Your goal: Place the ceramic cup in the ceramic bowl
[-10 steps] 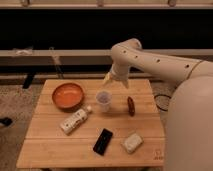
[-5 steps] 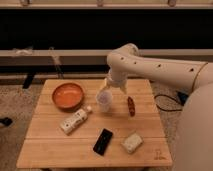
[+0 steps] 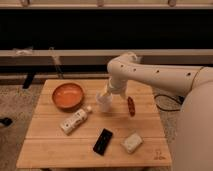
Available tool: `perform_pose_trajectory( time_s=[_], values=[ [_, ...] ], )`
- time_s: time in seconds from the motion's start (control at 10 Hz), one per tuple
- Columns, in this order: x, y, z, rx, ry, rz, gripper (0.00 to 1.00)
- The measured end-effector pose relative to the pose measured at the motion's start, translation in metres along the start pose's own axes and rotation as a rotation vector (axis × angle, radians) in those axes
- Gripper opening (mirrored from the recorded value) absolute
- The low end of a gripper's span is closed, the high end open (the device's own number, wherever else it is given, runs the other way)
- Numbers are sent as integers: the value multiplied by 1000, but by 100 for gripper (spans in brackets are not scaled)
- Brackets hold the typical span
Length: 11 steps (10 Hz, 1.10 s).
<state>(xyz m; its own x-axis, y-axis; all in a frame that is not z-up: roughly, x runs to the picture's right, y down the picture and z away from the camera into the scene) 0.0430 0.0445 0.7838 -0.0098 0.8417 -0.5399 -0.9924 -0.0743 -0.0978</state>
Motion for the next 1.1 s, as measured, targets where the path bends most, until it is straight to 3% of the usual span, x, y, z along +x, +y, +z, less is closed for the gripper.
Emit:
perform_pose_trajectory(
  time_s=[0.5, 1.1],
  values=[
    [-16, 4, 1, 9, 4, -10, 80],
    [-17, -13, 45, 45, 40, 19, 80]
  ],
)
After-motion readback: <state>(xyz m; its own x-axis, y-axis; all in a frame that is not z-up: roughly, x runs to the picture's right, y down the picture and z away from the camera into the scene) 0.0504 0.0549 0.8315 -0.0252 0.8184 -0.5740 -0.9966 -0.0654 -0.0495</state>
